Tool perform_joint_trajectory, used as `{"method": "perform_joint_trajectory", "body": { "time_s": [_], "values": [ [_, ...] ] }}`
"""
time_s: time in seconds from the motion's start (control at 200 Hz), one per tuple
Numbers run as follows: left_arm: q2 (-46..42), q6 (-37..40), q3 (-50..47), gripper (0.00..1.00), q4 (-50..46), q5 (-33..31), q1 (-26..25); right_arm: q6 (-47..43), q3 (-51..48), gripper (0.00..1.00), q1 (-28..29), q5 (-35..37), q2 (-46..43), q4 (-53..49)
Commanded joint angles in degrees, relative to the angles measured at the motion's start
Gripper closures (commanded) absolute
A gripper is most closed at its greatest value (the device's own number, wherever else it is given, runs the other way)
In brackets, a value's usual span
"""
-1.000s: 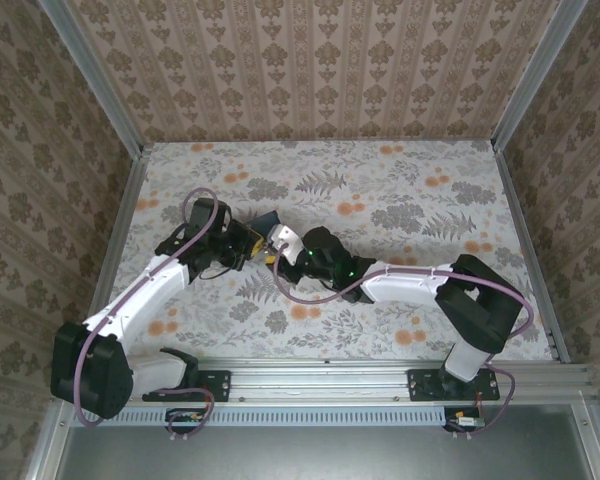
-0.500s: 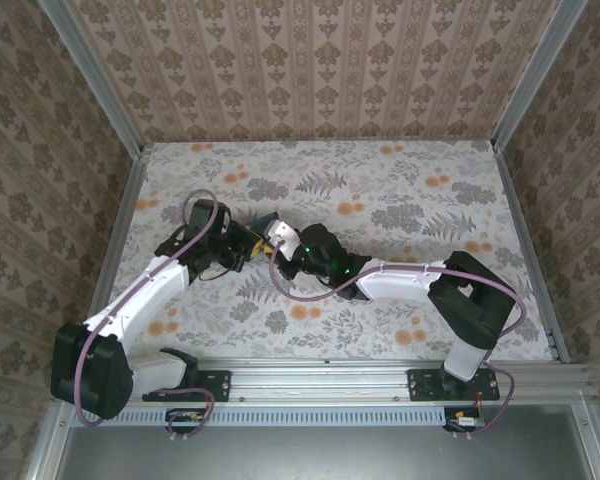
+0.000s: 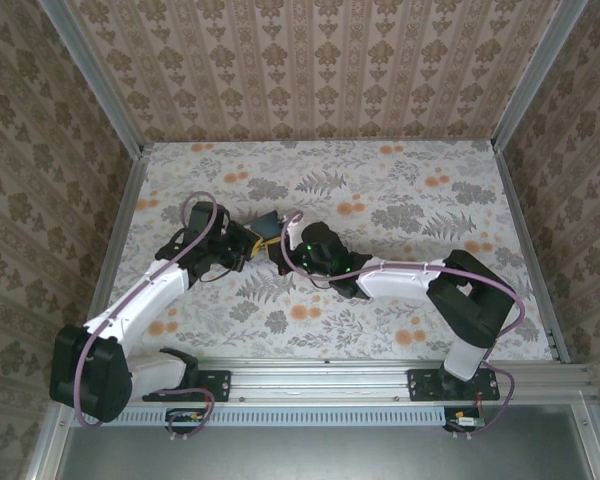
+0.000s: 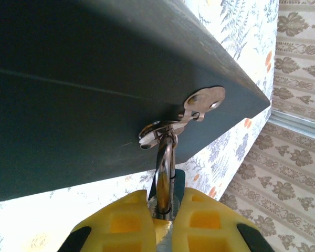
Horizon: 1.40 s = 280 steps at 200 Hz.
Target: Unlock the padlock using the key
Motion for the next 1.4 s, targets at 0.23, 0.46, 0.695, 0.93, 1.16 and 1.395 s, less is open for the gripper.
{"method": "perform_joint_trajectory", "body": {
  "time_s": [0.23, 0.46, 0.695, 0.93, 1.16, 1.395],
  "values": [
    [-1.5, -1.1, -0.7, 1.0, 4.3, 2.0, -1.1, 42.9, -2.8, 1.0, 0.3, 3.9, 2.3, 15.4],
    [-1.3, -0.8, -1.0, 1.0, 6.1, 2.1, -1.4, 64.9, -4.4, 1.0, 0.8, 5.2, 2.6, 15.9],
    [-1.4, -0.7, -1.5, 1.0, 6.8, 1.7, -1.3, 79.1, -4.8, 1.0, 4.1, 7.9, 2.2, 13.1],
    [-2.1, -0.4, -1.8, 1.0, 6.2, 2.5, 0.5, 77.4, -4.3, 0.97, 1.5, -0.2, 0.4, 10.8],
    [-3.5, 0.3, -0.8, 1.0, 4.2, 3.2, 2.1, 62.6, -7.3, 0.78, -3.5, -7.0, -5.8, -1.6],
    [-4.2, 0.4, -0.5, 1.0, 3.0, 4.1, 2.5, 14.6, -0.8, 0.75, -5.3, -8.9, -15.0, -20.7]
  ]
}}
